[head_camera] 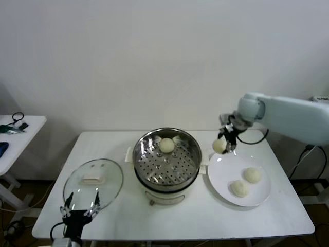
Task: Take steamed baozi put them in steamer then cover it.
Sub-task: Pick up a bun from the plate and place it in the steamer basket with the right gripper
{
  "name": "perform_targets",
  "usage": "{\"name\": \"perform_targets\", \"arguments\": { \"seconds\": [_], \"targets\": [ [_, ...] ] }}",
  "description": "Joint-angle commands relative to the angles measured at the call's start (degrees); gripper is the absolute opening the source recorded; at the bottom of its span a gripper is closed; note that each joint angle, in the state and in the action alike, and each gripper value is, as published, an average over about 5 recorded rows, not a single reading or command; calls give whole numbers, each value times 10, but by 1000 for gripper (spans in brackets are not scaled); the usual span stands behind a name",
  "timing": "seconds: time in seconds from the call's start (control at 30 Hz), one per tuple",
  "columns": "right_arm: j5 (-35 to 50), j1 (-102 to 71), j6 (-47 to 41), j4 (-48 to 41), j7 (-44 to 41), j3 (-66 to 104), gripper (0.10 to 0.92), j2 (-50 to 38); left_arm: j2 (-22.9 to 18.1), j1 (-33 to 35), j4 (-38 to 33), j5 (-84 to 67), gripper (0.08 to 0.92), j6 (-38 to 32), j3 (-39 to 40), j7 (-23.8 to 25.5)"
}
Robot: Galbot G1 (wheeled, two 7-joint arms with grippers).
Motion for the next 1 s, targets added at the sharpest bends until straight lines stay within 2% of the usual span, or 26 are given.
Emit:
{"name": "perform_targets", "arguments": {
  "seconds": [0.03,0.2,0.43,1.0],
  "targets": [
    [192,148,-59,86,25,3,712,92,1,0,-2,0,823,1,0,0],
    [220,67,-118,101,94,31,712,174,3,-1,-7,-3,823,3,0,2],
    [209,-39,-162,52,157,49,712,259,3,-1,-13,-4,823,6,-1,6],
    [140,-161,-197,-50,197,53,712,317,7,7,-4,-3,823,-8,-6,3]
  ]
}}
